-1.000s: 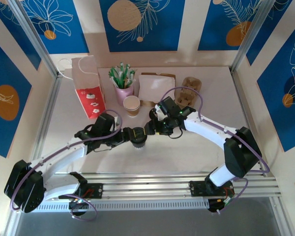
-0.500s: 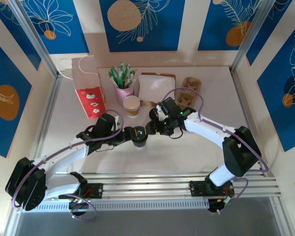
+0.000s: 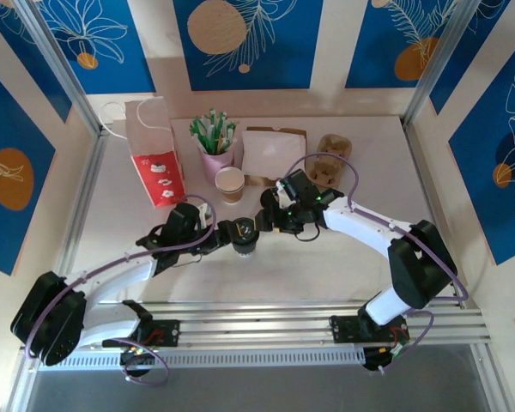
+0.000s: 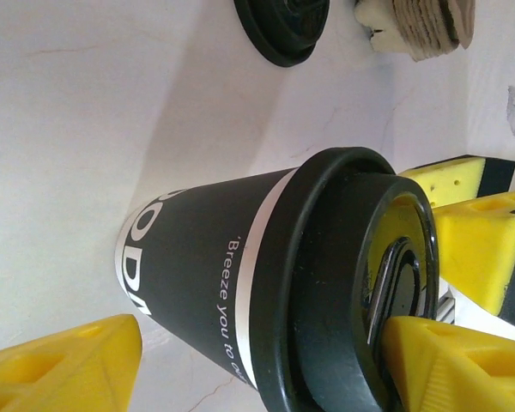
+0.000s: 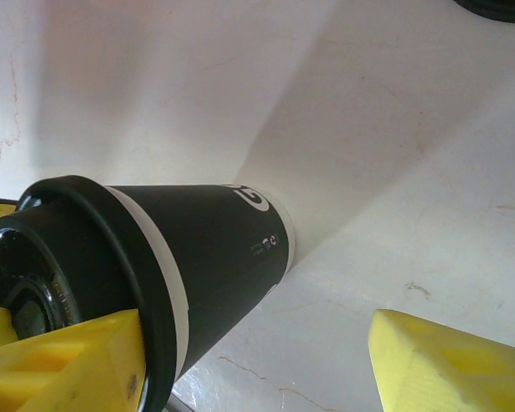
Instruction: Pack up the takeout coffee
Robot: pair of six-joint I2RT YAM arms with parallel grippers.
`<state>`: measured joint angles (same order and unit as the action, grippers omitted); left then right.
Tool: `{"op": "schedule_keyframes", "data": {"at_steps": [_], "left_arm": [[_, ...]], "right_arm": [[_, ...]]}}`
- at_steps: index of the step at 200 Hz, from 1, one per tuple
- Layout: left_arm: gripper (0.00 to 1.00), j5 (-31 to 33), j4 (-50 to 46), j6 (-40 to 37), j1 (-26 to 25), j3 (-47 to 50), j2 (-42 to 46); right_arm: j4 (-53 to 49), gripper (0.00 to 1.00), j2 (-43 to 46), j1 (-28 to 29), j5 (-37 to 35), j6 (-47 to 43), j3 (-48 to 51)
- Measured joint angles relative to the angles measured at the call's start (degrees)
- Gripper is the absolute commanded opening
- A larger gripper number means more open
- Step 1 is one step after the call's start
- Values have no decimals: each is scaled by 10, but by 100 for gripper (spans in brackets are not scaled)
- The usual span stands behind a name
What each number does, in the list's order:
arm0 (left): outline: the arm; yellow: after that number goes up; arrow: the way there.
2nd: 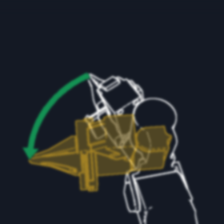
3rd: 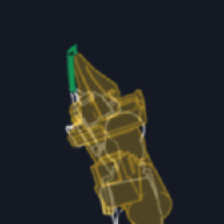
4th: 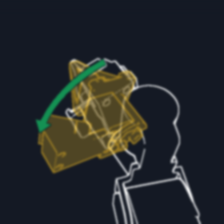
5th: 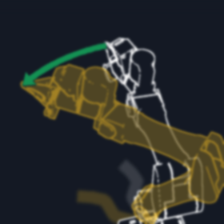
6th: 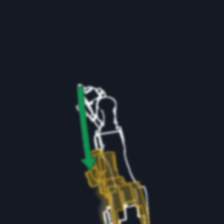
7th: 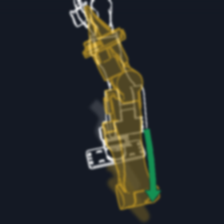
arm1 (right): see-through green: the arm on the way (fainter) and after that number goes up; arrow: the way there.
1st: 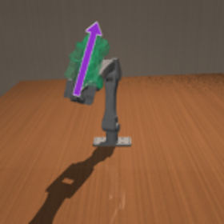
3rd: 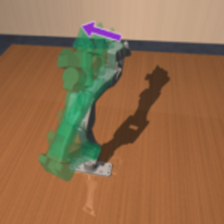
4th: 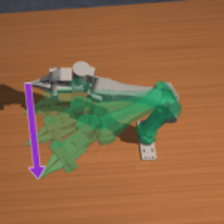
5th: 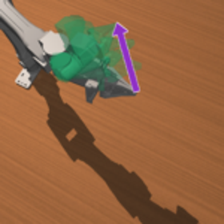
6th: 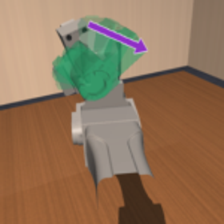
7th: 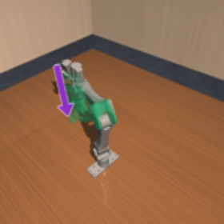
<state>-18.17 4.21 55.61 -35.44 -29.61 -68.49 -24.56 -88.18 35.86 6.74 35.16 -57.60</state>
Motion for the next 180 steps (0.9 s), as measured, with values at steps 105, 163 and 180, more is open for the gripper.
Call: {"op": "schedule_keyframes", "data": {"at_steps": [105,163,180], "left_arm": [[75,-3,55,12,-4,1,-30],[75,-12,57,13,-4,-6,-41],[75,-16,54,12,-6,-13,-45]], "right_arm": [[16,71,54,-30,34,53,53],[68,71,125,-40,52,115,112],[42,70,126,-39,37,108,88]]}}
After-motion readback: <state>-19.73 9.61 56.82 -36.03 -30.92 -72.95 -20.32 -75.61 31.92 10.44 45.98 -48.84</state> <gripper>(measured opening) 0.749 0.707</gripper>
